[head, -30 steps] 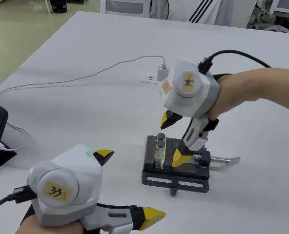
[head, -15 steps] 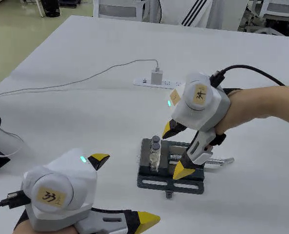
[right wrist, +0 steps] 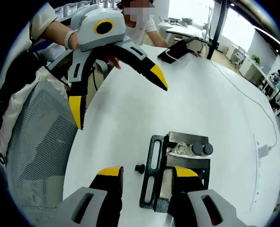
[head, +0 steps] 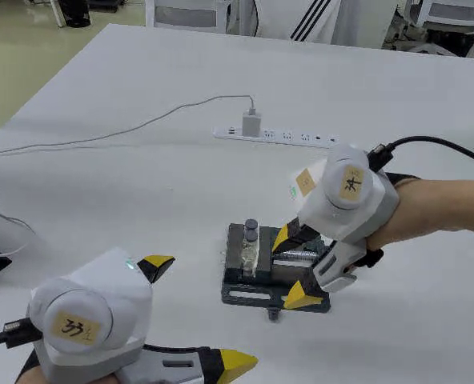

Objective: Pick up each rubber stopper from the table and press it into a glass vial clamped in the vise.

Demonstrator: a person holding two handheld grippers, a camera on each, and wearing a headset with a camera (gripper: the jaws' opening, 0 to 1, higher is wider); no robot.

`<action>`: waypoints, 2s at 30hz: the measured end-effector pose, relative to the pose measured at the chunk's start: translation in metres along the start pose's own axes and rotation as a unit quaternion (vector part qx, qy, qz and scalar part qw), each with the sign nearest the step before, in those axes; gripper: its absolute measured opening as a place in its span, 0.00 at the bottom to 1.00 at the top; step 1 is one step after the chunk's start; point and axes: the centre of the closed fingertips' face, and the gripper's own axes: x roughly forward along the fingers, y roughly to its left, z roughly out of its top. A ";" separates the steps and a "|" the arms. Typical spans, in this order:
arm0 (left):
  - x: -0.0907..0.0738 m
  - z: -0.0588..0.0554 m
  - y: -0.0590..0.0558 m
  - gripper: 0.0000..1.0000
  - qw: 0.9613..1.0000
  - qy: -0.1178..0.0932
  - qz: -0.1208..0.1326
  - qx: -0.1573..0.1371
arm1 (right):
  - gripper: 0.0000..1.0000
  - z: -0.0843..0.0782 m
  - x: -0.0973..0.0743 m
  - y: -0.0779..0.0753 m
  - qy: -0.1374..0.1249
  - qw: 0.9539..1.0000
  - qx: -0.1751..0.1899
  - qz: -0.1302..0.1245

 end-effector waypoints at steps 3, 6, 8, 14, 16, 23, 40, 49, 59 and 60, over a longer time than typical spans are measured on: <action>0.001 -0.002 -0.002 0.96 1.000 0.002 -0.002 0.000 | 0.30 -0.005 0.004 0.003 0.003 1.000 0.004 -0.005; 0.001 -0.003 -0.005 0.96 1.000 0.001 -0.004 -0.006 | 0.14 -0.012 0.008 0.003 0.009 0.999 0.036 -0.012; 0.001 -0.005 -0.005 0.96 1.000 0.002 -0.004 -0.004 | 0.11 -0.014 0.012 0.000 0.002 0.999 0.035 -0.023; 0.000 -0.011 -0.005 0.96 1.000 0.006 -0.003 -0.012 | 0.10 -0.020 0.028 0.008 -0.005 0.999 0.047 -0.023; 0.000 -0.013 -0.005 0.96 1.000 0.008 -0.002 -0.013 | 0.08 -0.021 0.033 0.008 -0.005 0.998 0.050 -0.025; -0.001 -0.018 -0.005 0.96 1.000 0.013 -0.002 -0.017 | 0.02 -0.021 0.039 0.005 -0.008 0.998 0.052 -0.025; 0.000 -0.023 -0.006 0.95 1.000 0.018 -0.002 -0.023 | 0.00 -0.024 0.041 0.008 -0.003 0.999 0.031 -0.020; 0.002 -0.019 -0.010 0.94 0.999 0.011 -0.007 -0.031 | 0.00 -0.022 0.041 0.007 -0.004 0.999 0.023 -0.038; 0.004 -0.005 -0.018 0.64 0.997 -0.011 -0.041 -0.066 | 0.00 -0.008 0.017 0.003 -0.040 0.996 0.014 -0.082; 0.004 -0.004 -0.017 0.64 0.997 -0.013 -0.040 -0.068 | 0.00 -0.005 0.013 0.001 -0.046 0.995 0.012 -0.090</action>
